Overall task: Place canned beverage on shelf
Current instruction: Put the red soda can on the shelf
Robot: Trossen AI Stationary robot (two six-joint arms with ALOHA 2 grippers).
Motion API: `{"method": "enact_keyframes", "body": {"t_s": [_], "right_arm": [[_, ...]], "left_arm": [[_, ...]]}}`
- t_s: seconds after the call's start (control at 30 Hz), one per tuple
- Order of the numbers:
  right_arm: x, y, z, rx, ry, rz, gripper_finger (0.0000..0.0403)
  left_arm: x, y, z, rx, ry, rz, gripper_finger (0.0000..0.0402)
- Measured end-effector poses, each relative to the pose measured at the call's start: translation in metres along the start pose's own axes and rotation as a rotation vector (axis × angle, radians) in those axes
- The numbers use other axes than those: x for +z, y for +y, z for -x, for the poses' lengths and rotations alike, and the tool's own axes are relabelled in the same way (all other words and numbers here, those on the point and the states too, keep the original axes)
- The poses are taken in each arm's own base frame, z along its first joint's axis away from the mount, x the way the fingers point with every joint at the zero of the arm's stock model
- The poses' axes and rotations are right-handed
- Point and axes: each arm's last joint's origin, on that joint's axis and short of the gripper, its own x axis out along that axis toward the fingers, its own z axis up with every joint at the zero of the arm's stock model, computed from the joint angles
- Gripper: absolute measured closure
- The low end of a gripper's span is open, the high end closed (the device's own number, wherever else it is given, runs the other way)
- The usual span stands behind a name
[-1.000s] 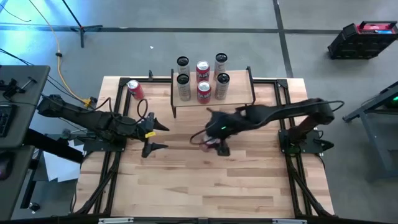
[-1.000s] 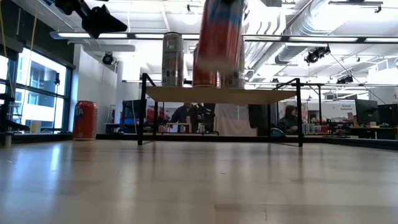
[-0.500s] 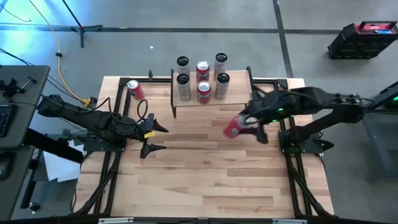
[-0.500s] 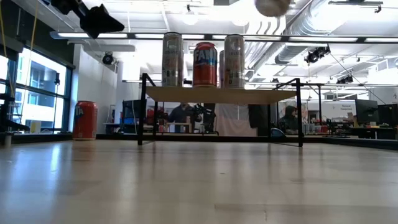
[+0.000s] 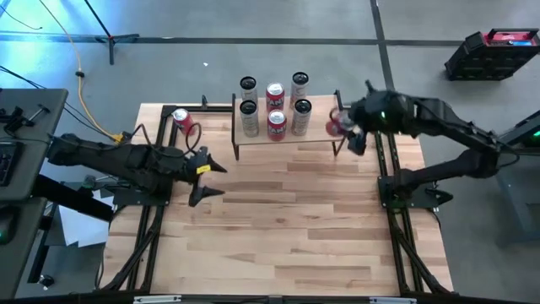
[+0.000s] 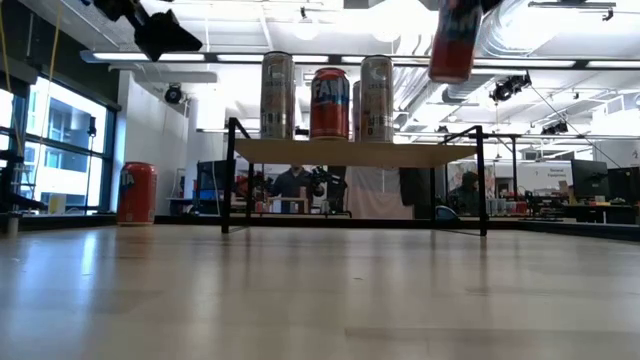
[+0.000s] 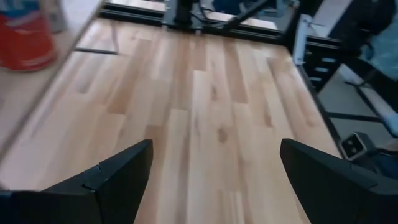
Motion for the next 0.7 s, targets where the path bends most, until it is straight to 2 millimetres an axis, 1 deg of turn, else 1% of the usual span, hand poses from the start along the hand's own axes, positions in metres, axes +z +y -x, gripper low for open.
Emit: {"method": "enact_keyframes", "body": {"t_s": [0.17, 0.23, 0.4, 0.57, 0.7], "right_arm": [[0.002, -0.036, -0.013, -0.050, 0.013, 0.045, 0.0115], [0.001, -0.049, -0.021, -0.036, 0.027, 0.057, 0.0115], [0.001, -0.084, -0.050, 0.041, 0.008, 0.076, 0.0115], [-0.003, -0.115, -0.080, 0.099, 0.001, 0.078, 0.0114], [-0.003, -0.139, -0.102, 0.152, 0.054, 0.015, 0.0114]], "left_arm": [[0.017, 0.013, 0.011, 0.091, 0.002, -0.005, 0.0057], [0.024, 0.019, 0.016, 0.130, -0.019, -0.021, 0.0057], [0.038, 0.037, 0.025, 0.234, -0.064, -0.036, 0.0057], [0.050, 0.053, 0.038, 0.268, -0.105, -0.010, 0.0057], [0.056, 0.062, 0.045, 0.304, -0.127, -0.004, 0.0057]]}}
